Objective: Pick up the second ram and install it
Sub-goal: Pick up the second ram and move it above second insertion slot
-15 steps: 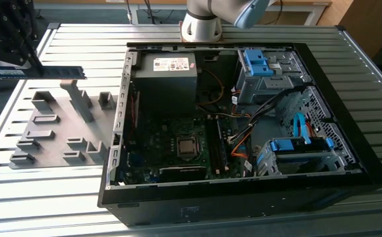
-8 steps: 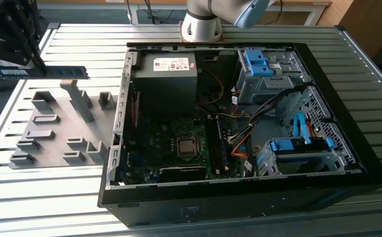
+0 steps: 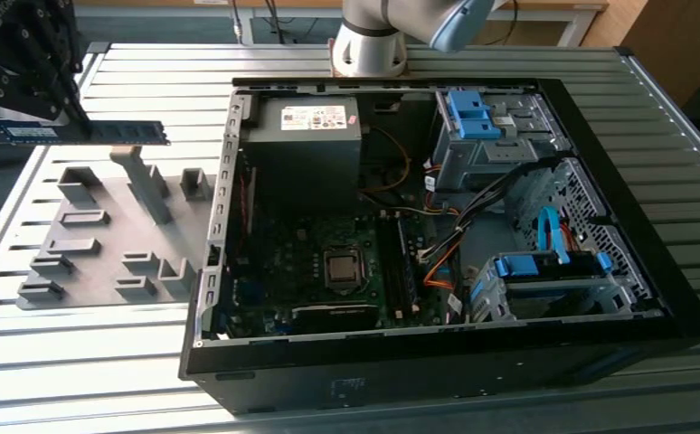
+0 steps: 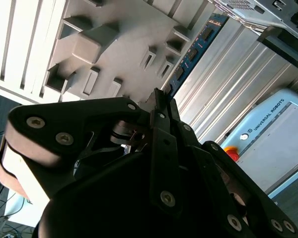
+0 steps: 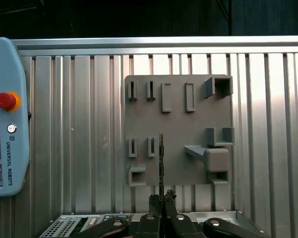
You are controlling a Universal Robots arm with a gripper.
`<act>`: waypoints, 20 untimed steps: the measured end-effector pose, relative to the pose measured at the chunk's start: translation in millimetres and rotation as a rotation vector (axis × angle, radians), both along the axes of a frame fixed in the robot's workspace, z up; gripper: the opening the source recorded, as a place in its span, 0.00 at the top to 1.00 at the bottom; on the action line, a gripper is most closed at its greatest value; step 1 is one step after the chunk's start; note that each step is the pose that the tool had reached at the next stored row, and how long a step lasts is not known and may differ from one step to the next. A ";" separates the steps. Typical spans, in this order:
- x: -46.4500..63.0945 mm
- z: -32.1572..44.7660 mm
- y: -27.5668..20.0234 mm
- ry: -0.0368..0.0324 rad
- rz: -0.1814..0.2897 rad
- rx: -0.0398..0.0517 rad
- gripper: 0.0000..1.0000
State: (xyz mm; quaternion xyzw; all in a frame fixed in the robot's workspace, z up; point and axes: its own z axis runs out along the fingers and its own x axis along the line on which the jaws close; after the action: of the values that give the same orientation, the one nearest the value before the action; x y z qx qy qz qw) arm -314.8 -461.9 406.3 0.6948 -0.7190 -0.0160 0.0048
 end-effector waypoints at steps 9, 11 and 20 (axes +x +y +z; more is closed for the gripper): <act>5.1 0.0 0.0 0.0000 0.000 0.0000 0.86; 6.7 0.0 0.0 0.0000 0.000 0.0000 0.86; 15.4 0.0 0.0 0.0000 0.000 0.0000 0.86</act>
State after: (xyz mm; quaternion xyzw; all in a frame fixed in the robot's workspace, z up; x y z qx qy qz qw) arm -299.5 -461.9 406.2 0.6948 -0.7190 -0.0160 0.0048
